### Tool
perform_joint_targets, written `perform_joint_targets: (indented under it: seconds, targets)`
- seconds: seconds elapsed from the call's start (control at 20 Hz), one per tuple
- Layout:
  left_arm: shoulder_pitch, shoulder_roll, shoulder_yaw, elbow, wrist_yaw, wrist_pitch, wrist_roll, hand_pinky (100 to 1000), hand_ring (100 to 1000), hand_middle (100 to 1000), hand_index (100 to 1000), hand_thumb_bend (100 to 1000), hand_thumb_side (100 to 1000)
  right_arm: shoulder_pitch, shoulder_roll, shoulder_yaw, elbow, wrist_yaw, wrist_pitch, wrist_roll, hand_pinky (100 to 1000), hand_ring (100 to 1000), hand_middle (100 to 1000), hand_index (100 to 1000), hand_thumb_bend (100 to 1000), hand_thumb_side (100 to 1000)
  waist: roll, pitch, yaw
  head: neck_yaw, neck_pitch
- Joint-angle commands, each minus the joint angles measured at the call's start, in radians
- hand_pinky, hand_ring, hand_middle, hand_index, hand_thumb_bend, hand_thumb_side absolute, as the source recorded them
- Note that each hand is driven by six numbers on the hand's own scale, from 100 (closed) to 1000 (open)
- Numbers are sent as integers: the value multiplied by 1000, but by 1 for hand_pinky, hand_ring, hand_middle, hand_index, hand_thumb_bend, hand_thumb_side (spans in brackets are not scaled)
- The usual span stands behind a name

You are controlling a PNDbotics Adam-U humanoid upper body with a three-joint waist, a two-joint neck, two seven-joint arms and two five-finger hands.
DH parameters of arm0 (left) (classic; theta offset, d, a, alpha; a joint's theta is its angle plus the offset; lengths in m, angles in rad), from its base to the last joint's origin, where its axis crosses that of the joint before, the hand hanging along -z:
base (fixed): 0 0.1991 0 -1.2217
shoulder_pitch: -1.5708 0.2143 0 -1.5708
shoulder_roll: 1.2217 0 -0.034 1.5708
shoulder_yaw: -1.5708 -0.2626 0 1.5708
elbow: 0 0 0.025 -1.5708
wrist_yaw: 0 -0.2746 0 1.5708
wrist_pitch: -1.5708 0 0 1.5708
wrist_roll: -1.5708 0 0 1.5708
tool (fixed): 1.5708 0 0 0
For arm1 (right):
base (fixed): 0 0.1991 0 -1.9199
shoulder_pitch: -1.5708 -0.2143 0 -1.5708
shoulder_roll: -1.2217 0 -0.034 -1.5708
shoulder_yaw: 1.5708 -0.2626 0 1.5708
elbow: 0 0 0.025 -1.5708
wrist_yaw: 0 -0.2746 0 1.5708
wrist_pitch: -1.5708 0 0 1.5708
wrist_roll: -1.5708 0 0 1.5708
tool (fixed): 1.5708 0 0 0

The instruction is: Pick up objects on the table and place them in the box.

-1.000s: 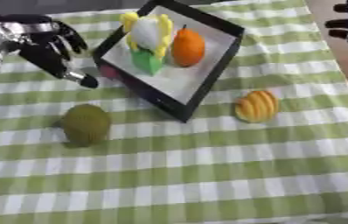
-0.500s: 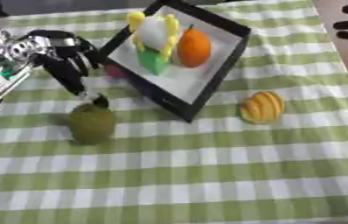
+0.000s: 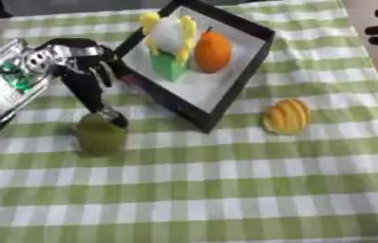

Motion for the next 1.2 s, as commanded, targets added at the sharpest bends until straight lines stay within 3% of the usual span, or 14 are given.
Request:
perform_joint_targets:
  seconds: [0.05,0.7,1.2]
  targets:
    - [-8,46,3,-27,6,112,-120,752,736,750,809,815,105,-6,-27,-8,-18,5,1,-1,782,709,757,899,100,698,1,-26,1,4,-2]
    - [98,145,19,-103,-5,143,-126,759,741,753,800,855,115,4,-34,-11,-18,7,1,-2,782,709,758,900,100,699,10,-29,7,5,-2]
    - [141,112,43,-66,-68,97,-65,757,743,753,814,846,125,6,-29,-12,-17,6,0,-2,783,710,758,900,100,700,2,-25,4,15,-2]
